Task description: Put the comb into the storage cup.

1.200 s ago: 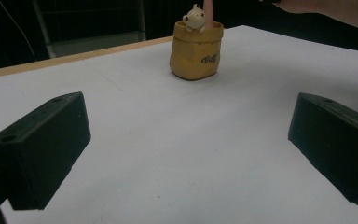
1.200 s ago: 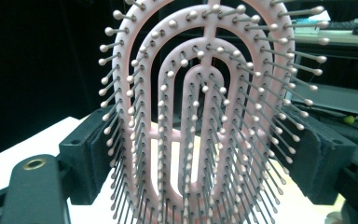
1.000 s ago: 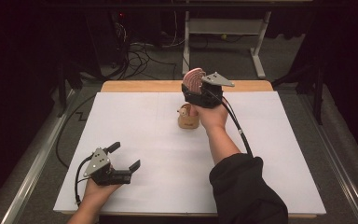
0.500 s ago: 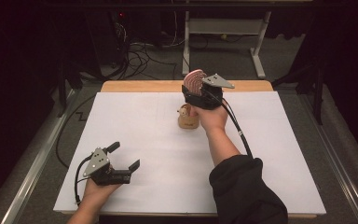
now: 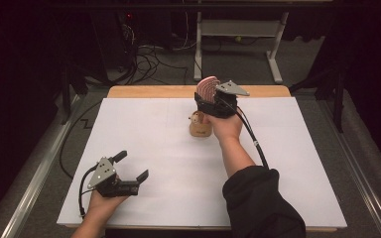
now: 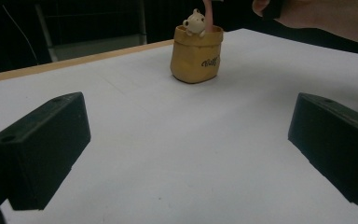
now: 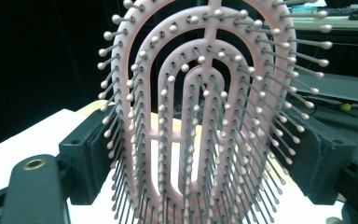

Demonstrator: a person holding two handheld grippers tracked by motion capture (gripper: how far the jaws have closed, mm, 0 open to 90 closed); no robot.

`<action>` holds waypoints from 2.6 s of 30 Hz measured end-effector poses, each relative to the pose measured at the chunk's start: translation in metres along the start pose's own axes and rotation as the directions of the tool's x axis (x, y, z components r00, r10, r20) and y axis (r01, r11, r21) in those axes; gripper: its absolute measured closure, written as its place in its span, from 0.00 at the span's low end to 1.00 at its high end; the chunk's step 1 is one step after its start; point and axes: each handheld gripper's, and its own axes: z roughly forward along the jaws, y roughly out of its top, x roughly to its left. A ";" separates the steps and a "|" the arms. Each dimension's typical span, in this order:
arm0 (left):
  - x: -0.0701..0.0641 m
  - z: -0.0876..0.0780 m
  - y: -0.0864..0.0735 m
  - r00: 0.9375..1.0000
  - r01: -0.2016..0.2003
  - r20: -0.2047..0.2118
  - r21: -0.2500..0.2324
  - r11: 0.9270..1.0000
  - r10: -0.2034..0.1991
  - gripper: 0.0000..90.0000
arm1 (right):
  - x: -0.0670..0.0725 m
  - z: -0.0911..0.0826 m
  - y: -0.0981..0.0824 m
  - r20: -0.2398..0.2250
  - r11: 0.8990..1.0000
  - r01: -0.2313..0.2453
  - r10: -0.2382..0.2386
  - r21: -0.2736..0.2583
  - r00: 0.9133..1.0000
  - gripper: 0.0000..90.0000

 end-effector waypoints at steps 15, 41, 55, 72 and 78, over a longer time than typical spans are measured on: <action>0.000 -0.001 0.001 1.000 -0.003 -0.003 -0.004 1.000 0.003 0.00 | 0.000 0.003 0.001 0.004 1.000 -0.002 0.002 0.004 1.000 0.22; 0.000 -0.002 0.000 1.000 -0.003 0.001 0.000 1.000 0.003 0.00 | -0.007 0.022 0.002 0.032 0.999 -0.042 0.041 0.014 0.999 0.21; 0.002 -0.004 -0.001 1.000 0.014 -0.004 -0.005 1.000 -0.014 0.00 | -0.015 0.029 0.002 0.047 0.997 -0.068 0.068 0.019 0.997 0.21; 0.002 -0.004 -0.002 1.000 0.015 0.003 0.006 1.000 -0.015 0.00 | -0.024 0.027 0.002 0.052 0.993 -0.112 0.110 0.025 0.993 0.20; 0.003 -0.004 -0.003 1.000 0.019 0.004 0.006 1.000 -0.019 0.00 | -0.025 0.026 0.002 0.061 0.993 -0.114 0.113 0.025 0.992 0.20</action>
